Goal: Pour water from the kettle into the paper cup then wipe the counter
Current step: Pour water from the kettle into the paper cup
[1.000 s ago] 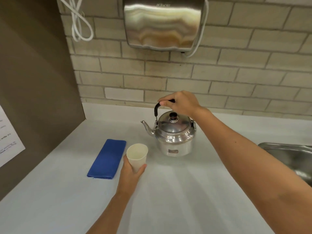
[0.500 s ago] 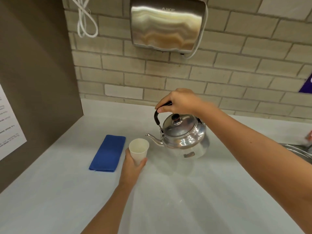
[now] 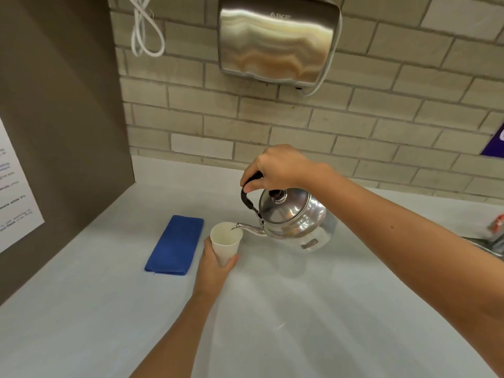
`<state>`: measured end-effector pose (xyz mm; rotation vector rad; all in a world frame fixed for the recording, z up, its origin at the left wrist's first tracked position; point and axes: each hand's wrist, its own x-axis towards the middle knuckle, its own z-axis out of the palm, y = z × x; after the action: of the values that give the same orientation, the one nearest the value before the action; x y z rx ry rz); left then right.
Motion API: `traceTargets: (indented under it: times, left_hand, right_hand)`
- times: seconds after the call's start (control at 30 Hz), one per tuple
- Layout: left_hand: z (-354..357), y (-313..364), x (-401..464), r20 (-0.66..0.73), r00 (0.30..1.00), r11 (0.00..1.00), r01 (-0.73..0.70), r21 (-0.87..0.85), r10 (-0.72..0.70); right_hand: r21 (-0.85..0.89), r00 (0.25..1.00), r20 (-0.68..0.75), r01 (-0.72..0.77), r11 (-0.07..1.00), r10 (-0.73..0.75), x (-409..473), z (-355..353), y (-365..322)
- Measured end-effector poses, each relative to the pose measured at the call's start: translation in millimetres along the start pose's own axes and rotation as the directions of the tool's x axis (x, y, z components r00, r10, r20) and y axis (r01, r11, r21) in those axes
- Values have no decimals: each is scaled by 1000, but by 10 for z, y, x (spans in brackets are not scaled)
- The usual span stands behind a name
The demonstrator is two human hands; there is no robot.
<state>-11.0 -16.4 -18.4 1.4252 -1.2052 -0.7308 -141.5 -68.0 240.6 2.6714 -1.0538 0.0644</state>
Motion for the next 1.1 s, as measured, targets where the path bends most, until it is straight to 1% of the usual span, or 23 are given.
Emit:
traceTargets:
  times: [0.33,1.1]
  left_hand:
    - [2,4,-1,-7,1000,1000,3,-4,-3]
    - [26,-24,9,-25,1000,1000,-17,0,17]
  right_hand:
    - [-88,997,-8,77,993,-78,36,-81,-107]
    - [-189,990,15,138,972,-138,37,-148,-120]
